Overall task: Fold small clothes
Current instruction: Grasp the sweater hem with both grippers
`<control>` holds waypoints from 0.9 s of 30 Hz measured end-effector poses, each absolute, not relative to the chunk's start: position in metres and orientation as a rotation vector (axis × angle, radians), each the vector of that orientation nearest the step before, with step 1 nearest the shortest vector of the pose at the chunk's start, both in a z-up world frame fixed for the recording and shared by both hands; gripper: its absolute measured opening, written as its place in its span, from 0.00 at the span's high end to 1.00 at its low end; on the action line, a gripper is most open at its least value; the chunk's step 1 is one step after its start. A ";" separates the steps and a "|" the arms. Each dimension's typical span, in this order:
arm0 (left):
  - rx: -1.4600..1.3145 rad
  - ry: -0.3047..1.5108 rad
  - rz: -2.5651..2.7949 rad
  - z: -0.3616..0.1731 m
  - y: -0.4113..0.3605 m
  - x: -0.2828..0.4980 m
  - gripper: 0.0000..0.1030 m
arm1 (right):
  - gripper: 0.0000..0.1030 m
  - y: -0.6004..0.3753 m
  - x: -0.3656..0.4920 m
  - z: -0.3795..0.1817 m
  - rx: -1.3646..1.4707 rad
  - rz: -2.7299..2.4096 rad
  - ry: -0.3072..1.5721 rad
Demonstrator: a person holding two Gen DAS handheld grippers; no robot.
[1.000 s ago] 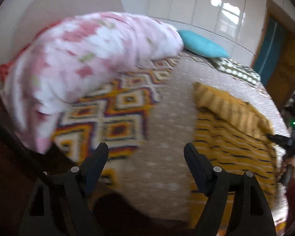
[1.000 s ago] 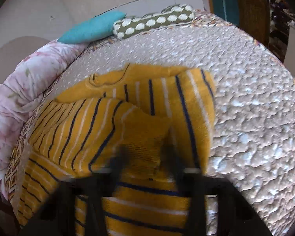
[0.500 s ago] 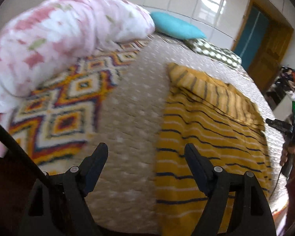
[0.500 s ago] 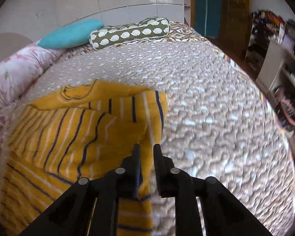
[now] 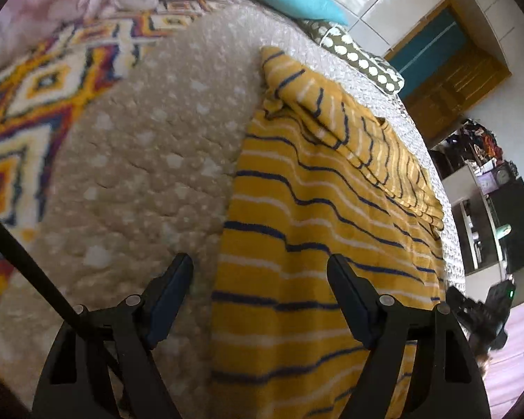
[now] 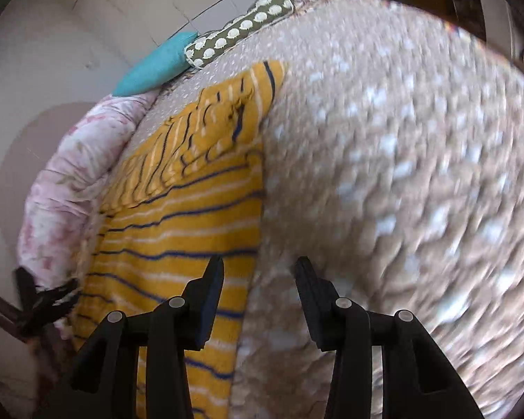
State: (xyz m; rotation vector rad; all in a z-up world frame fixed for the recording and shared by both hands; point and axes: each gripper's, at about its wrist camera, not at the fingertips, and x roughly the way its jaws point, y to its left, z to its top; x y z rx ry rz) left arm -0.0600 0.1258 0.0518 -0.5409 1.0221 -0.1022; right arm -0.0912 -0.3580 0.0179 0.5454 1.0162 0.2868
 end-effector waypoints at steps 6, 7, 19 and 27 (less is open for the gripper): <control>-0.580 1.001 -0.153 0.049 0.115 -0.077 0.61 | 0.54 -0.346 -0.109 -0.002 0.800 0.422 0.987; -0.594 1.000 -0.160 0.048 0.116 -0.081 0.64 | 0.54 -0.341 -0.110 -0.003 0.815 0.443 0.989; -0.769 0.964 -0.253 0.042 0.113 -0.151 0.65 | 0.54 -0.310 -0.151 -0.004 0.891 0.606 1.012; -0.844 0.962 -0.280 0.036 0.112 -0.183 0.65 | 0.54 -0.291 -0.182 -0.013 0.891 0.658 1.053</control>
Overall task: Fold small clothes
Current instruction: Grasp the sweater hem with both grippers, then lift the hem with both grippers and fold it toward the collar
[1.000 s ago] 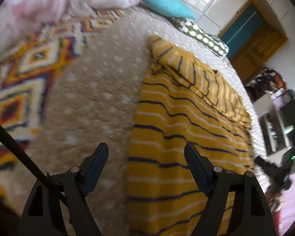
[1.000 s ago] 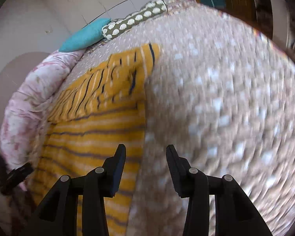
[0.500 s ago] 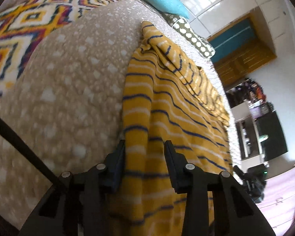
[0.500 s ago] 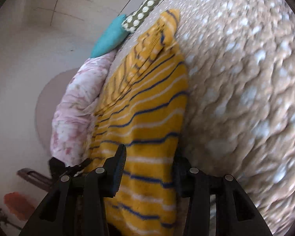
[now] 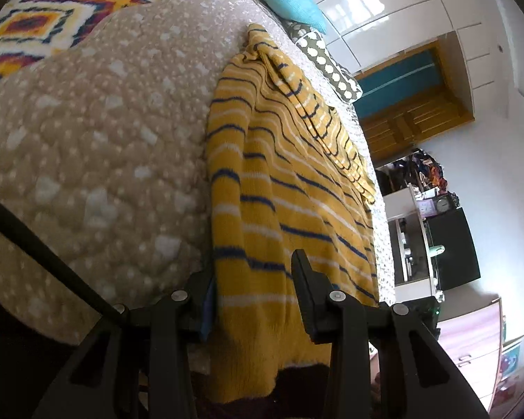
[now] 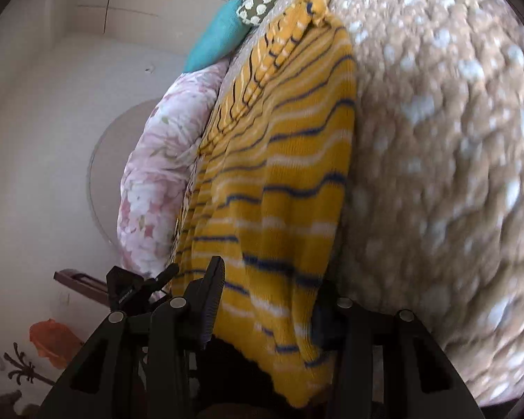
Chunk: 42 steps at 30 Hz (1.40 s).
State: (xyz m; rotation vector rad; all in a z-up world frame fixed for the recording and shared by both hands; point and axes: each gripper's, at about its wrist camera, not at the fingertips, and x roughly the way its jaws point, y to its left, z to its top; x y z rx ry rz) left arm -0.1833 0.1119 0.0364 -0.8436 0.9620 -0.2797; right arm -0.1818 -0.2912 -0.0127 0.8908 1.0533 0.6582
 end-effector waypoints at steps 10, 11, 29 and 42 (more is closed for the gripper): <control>-0.848 0.981 -0.290 0.036 0.101 -0.197 0.65 | 0.54 -0.286 -0.204 -0.032 0.977 0.731 1.091; -0.843 0.982 -0.291 0.036 0.100 -0.199 0.65 | 0.54 -0.286 -0.207 -0.035 0.985 0.736 1.097; -0.633 1.048 -0.164 0.045 0.073 -0.177 0.93 | 0.88 -0.256 -0.212 -0.031 0.800 0.679 1.157; -0.601 0.940 -0.263 0.110 0.060 -0.242 0.93 | 0.92 -0.282 -0.245 0.050 0.550 0.735 1.053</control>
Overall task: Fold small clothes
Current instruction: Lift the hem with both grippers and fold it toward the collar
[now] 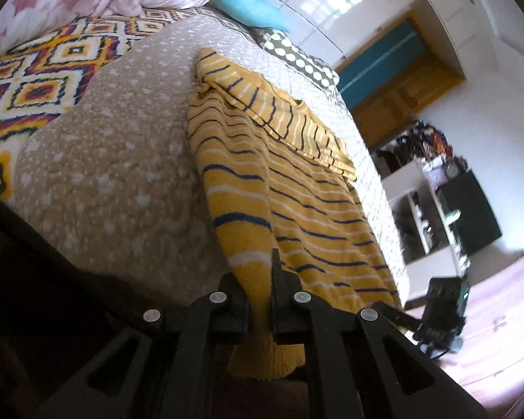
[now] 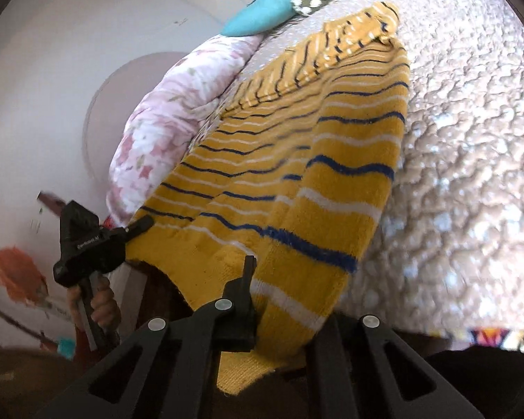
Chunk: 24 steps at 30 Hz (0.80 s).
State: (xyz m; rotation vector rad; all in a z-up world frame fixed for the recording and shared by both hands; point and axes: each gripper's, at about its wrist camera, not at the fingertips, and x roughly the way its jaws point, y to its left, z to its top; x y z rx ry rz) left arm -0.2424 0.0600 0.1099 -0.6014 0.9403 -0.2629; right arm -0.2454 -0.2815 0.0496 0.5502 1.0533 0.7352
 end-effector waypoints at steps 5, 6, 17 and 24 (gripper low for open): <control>-0.518 1.053 -0.182 0.074 0.058 -0.242 0.93 | 0.92 -0.276 -0.259 0.037 0.535 0.764 1.109; -0.535 1.060 -0.182 0.072 0.062 -0.236 0.93 | 0.92 -0.276 -0.255 0.035 0.532 0.761 1.110; -0.529 0.839 -0.149 0.143 0.089 -0.071 0.93 | 0.92 -0.259 -0.122 0.114 0.448 0.675 0.858; -0.531 0.913 -0.073 0.125 0.091 0.049 0.93 | 0.92 -0.250 -0.026 0.122 0.441 0.522 0.839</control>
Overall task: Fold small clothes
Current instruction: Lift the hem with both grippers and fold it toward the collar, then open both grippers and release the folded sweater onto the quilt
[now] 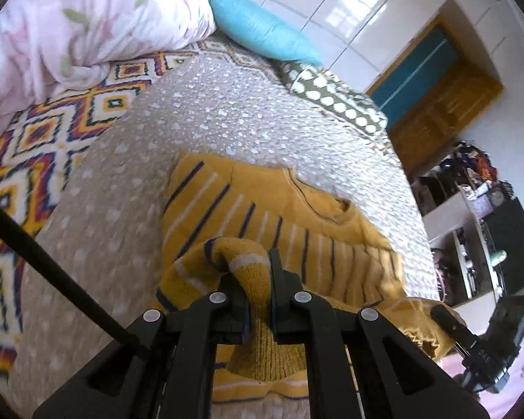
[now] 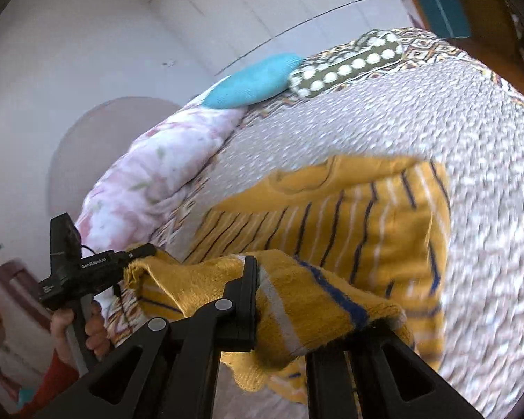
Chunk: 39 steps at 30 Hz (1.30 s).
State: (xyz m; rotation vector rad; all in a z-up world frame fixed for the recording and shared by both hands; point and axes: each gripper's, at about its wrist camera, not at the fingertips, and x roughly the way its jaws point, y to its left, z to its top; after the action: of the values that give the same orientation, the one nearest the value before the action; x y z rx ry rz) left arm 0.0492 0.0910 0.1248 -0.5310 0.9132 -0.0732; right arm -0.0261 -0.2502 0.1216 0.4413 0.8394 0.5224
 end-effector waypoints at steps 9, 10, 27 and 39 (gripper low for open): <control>-0.629 1.009 -0.064 0.081 0.098 0.115 0.89 | 0.91 -0.259 0.059 0.075 0.516 0.446 0.958; -0.651 1.008 -0.071 0.078 0.100 0.120 0.86 | 0.91 -0.262 0.066 0.068 0.531 0.436 0.969; -1.173 0.942 -0.209 0.044 0.159 0.145 0.43 | 0.50 -0.296 0.153 0.006 1.000 0.457 1.016; -1.199 0.799 -0.121 0.096 0.214 0.118 0.23 | 0.24 -0.336 0.145 -0.006 1.463 0.444 0.910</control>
State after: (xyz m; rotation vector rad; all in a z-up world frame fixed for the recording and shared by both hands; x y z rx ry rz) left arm 0.1177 0.2141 0.0962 -1.1994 0.7988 -0.1211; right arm 0.1453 -0.3365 -0.0063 1.4627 0.9104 0.4439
